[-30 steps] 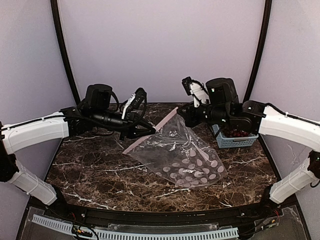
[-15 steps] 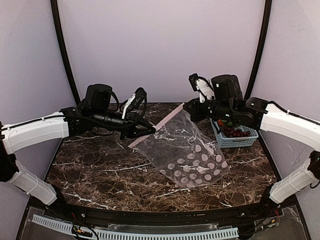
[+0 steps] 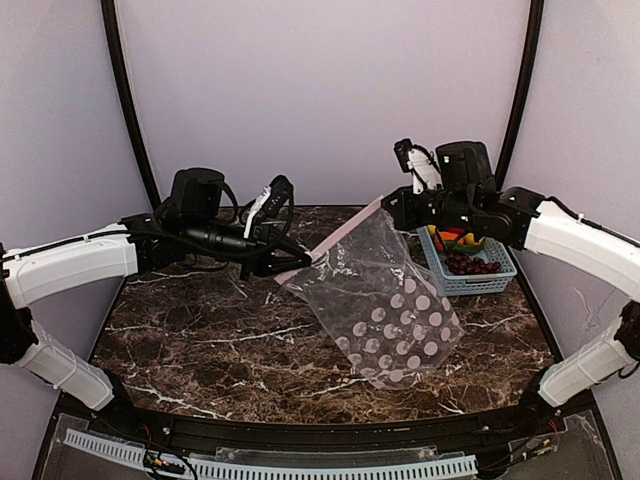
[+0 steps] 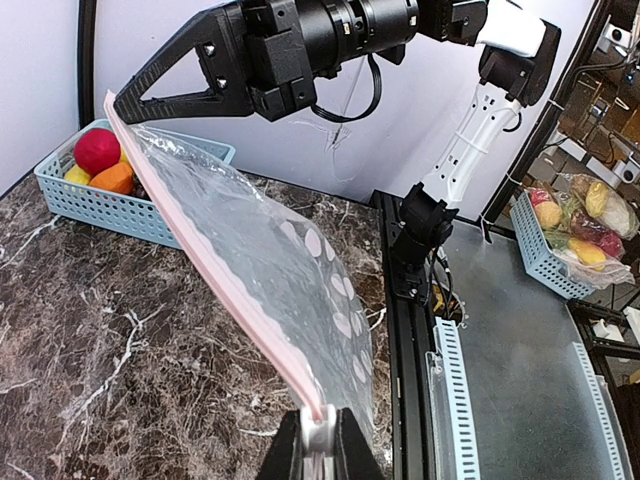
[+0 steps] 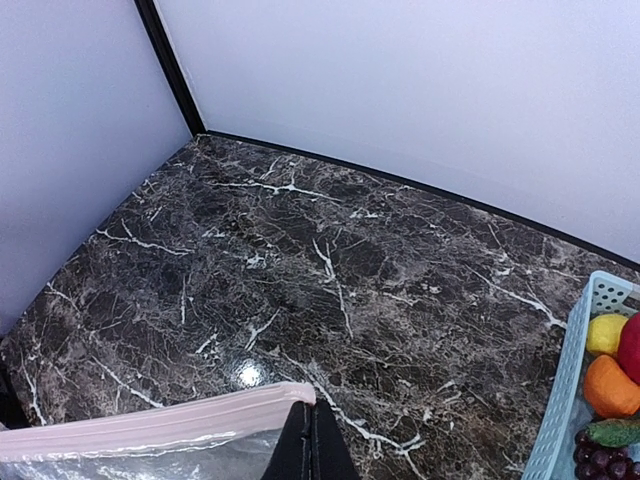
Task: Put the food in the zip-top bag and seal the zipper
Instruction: Unzip the zipper of the food storage bag, then adjust the zipper food storage bag at the center of the board, then pass from the left arm to the right
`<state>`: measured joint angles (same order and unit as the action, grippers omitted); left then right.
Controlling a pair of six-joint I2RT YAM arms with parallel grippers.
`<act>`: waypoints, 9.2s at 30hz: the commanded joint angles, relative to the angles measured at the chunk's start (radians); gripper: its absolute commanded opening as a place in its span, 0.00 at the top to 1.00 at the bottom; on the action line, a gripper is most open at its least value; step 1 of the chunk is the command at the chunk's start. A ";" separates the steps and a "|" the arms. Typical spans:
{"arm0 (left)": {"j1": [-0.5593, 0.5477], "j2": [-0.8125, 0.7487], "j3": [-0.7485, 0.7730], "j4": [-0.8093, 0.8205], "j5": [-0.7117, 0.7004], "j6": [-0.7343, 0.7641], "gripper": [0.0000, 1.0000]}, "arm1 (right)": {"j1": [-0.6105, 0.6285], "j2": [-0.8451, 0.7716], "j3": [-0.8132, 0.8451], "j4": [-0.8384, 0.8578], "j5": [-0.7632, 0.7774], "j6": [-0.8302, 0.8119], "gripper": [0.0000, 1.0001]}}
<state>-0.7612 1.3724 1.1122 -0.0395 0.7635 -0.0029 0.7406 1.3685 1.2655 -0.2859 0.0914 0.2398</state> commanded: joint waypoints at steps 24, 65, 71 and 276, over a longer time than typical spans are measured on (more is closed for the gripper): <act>-0.013 -0.044 0.023 -0.089 0.100 0.038 0.99 | -0.167 -0.059 -0.001 0.031 0.118 0.003 1.00; -0.177 0.044 0.164 -0.319 -0.452 0.289 0.99 | -0.170 -0.151 -0.341 0.293 -0.289 0.115 0.60; -0.177 -0.021 0.094 -0.235 -0.567 0.271 0.99 | -0.168 -0.289 -0.335 0.143 -0.218 0.225 0.26; -0.290 0.074 0.064 -0.205 -0.932 0.107 0.99 | 0.022 -0.156 -0.434 0.294 -0.087 0.803 0.53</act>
<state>-1.0523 1.4548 1.1622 -0.2203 -0.1783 0.1150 0.7589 1.1976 0.8364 -0.0437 0.0170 1.0340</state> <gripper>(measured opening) 0.079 0.490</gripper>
